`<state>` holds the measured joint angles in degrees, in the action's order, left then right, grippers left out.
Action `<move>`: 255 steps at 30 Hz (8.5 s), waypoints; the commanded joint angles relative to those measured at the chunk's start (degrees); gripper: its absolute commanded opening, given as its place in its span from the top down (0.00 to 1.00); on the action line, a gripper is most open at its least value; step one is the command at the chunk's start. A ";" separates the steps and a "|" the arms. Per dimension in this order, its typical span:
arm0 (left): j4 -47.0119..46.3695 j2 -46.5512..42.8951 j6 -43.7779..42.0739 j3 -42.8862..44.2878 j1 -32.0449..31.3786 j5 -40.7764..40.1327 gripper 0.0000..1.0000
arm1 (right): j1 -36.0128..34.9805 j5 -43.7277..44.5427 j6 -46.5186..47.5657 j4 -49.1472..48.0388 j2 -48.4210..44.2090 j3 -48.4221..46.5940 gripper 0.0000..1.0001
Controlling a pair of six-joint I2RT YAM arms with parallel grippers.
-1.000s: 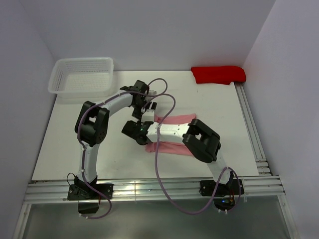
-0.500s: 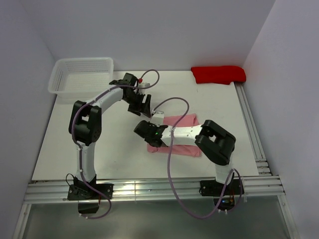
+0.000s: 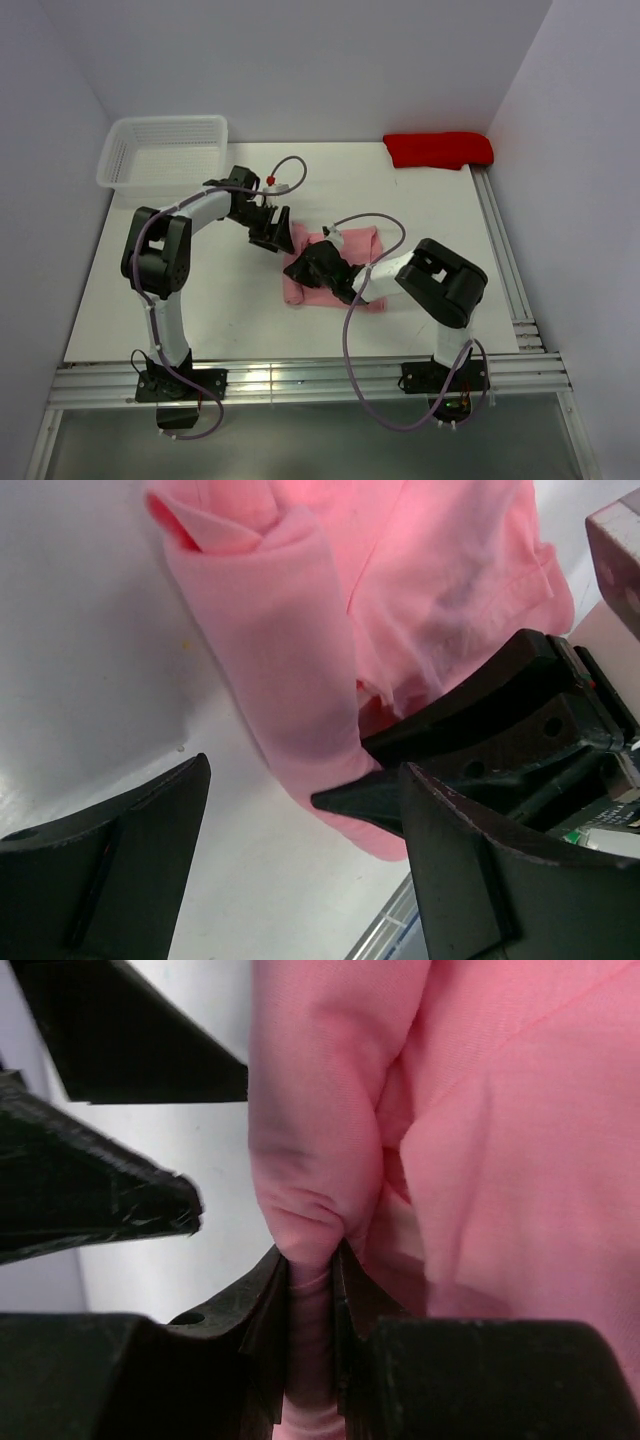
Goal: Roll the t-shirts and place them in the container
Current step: Roll the tshirt
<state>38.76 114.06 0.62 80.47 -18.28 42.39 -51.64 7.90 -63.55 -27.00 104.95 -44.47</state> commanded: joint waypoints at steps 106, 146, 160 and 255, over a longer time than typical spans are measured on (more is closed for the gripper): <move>2.46 1.08 2.37 12.44 -0.26 -4.96 0.22 | -2.07 2.31 2.39 13.33 -2.64 -3.98 0.63; 0.16 5.64 8.17 9.62 -4.74 -22.43 0.92 | 1.99 -0.37 -4.14 9.22 -8.00 4.93 0.49; 7.46 9.25 6.41 16.56 -8.26 -28.42 0.94 | -7.25 21.88 3.86 47.03 -8.63 -20.20 0.46; 6.50 6.79 3.68 11.90 -1.67 -22.27 0.89 | -9.79 17.49 5.98 44.71 -3.08 -22.40 0.39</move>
<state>45.89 119.85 5.93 90.13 -19.66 25.10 -59.48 17.28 -61.08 2.11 104.42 -60.60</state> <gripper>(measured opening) 0.176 0.602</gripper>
